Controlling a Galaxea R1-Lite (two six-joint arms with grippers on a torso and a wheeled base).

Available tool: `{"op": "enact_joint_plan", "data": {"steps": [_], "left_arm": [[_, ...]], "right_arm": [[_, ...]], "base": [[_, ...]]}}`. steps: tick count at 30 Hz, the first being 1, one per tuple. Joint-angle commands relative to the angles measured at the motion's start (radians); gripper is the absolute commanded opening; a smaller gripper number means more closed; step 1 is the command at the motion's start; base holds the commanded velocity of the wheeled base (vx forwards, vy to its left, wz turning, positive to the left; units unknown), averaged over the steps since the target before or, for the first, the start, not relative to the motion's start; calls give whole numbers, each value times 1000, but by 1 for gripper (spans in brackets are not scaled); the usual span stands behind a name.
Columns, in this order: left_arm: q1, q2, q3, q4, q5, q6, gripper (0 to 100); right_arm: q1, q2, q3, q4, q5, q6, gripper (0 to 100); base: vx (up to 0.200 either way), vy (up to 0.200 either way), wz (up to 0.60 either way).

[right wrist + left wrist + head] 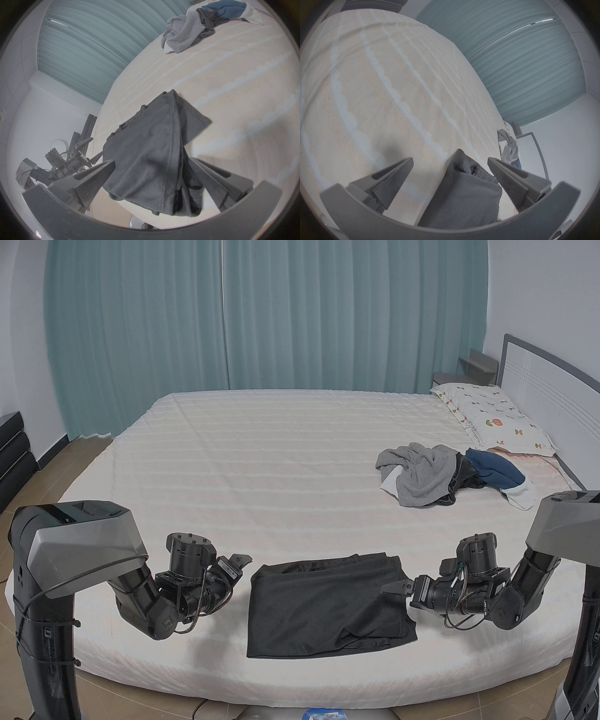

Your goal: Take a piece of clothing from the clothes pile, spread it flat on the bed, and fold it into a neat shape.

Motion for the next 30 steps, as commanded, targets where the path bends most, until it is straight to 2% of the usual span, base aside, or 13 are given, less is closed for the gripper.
{"op": "enact_joint_plan", "data": {"steps": [1,9,10,14,19,30], "left_arm": [[1,-4,3,-2,0,0,100],[1,-4,3,0,-1,2,100],[1,-4,3,0,-1,3,100],[1,-4,3,0,-1,3,100],[1,-5,3,5,-3,2,100],[1,-5,3,3,-3,3,100]], "right_arm": [[24,-14,20,-3,0,-3,100],[44,4,40,4,2,-36,100],[50,5,45,4,2,-46,0],[52,16,60,6,2,-85,0],[47,7,95,34,-12,-197,0],[12,-56,120,38,-30,-223,0]], "base": [[0,0,0],[0,0,0],[0,0,0],[0,0,0],[0,0,0],[0,0,0]]}}
